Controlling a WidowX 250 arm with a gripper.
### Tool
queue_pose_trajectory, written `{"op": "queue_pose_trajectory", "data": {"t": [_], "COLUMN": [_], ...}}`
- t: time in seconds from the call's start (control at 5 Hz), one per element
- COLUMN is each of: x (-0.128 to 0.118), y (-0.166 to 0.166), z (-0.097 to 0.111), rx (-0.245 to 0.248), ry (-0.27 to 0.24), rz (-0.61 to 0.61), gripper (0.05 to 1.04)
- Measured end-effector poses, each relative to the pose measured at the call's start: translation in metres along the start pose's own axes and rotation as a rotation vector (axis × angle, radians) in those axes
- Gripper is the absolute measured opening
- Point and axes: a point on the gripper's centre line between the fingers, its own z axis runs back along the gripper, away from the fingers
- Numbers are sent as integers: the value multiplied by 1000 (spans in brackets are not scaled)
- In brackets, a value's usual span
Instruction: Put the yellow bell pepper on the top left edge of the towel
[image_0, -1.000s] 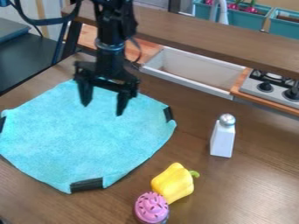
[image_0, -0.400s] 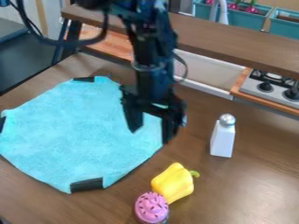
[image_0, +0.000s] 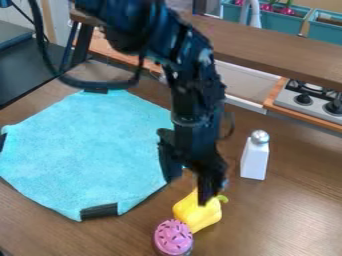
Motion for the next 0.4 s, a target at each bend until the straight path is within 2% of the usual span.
{"op": "queue_pose_trajectory", "data": {"t": [0.2, 0.4], "x": [-4, -1], "y": [-5, -6], "z": [-17, -25], "rx": [111, 166], "ry": [-24, -40], "rz": [-13, -24], "gripper": [1001, 1001]}}
